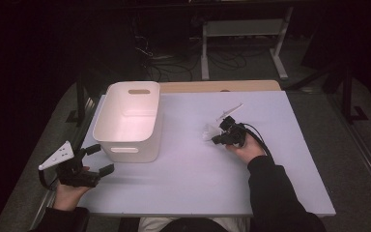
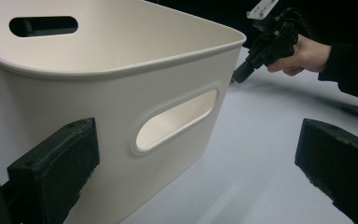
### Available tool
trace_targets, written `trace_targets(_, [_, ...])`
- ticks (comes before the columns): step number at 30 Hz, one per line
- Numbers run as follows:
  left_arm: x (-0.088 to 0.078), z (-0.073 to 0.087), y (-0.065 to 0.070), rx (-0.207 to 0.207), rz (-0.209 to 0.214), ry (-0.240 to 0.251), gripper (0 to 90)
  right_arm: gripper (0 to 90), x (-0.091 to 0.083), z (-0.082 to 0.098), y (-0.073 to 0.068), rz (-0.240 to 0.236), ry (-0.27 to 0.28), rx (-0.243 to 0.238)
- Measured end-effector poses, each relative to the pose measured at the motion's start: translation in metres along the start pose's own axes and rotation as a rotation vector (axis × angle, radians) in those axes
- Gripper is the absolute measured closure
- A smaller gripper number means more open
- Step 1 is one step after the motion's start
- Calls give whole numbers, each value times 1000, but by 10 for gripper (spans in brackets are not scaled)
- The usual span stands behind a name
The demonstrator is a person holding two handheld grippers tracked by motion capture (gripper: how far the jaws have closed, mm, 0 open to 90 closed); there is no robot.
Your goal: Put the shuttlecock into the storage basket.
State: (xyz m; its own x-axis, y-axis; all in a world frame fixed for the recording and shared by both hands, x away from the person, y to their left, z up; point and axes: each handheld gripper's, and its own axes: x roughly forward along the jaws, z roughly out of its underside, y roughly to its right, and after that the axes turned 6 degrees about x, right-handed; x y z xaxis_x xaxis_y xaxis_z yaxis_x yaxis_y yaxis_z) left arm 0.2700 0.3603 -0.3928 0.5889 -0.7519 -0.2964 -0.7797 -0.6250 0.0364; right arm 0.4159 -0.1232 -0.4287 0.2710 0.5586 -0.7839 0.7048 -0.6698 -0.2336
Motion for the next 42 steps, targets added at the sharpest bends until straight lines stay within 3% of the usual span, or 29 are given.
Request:
trace_targets(23, [0,0,0,1,2,0,0,889,5,-17,10,17,-1,5])
trace_targets(42, [0,0,0,3,1,-1,0,889,1,-15,22,10,33,30])
